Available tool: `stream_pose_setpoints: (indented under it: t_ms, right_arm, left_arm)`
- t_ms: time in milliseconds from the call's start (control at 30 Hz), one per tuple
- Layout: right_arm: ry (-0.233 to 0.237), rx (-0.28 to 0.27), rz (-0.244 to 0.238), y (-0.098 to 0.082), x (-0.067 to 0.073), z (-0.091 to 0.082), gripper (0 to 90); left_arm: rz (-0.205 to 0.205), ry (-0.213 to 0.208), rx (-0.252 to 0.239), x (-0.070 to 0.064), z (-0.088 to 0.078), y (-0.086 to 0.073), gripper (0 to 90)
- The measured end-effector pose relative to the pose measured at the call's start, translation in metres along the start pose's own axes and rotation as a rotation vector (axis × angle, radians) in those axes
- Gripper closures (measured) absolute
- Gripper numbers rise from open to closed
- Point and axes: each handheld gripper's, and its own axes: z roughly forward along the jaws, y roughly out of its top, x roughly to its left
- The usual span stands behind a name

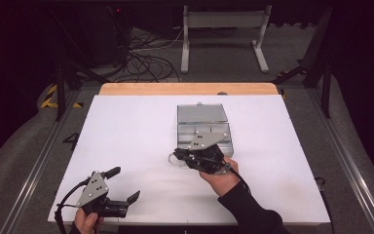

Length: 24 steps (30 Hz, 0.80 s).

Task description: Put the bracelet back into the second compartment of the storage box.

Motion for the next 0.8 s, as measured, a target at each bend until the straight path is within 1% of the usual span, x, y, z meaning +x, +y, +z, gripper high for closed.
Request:
stream_pose_setpoints:
  t_ms: [167, 367, 400, 433, 800]
  right_arm:
    - [-0.018, -0.004, 0.005, 0.004, -0.005, -0.004, 84.7]
    - [-0.040, -0.012, 0.020, 0.009, -0.014, -0.010, 84.7]
    - [-0.047, -0.011, 0.023, 0.010, -0.018, -0.011, 84.7]
    - [-0.047, -0.011, 0.023, 0.010, -0.018, -0.011, 84.7]
    - [-0.078, -0.015, 0.070, 0.012, -0.036, -0.016, 84.7]
  left_arm:
    - [0.001, 0.000, -0.001, 0.000, 0.000, 0.000, 4.5]
    - [0.000, 0.000, -0.003, 0.000, 0.000, 0.000, 4.5]
    - [0.000, 0.000, -0.003, 0.000, 0.000, 0.000, 4.5]
    - [0.000, 0.000, -0.003, 0.000, 0.000, 0.000, 4.5]
    - [0.000, 0.000, 0.001, 0.000, 0.000, 0.000, 4.5]
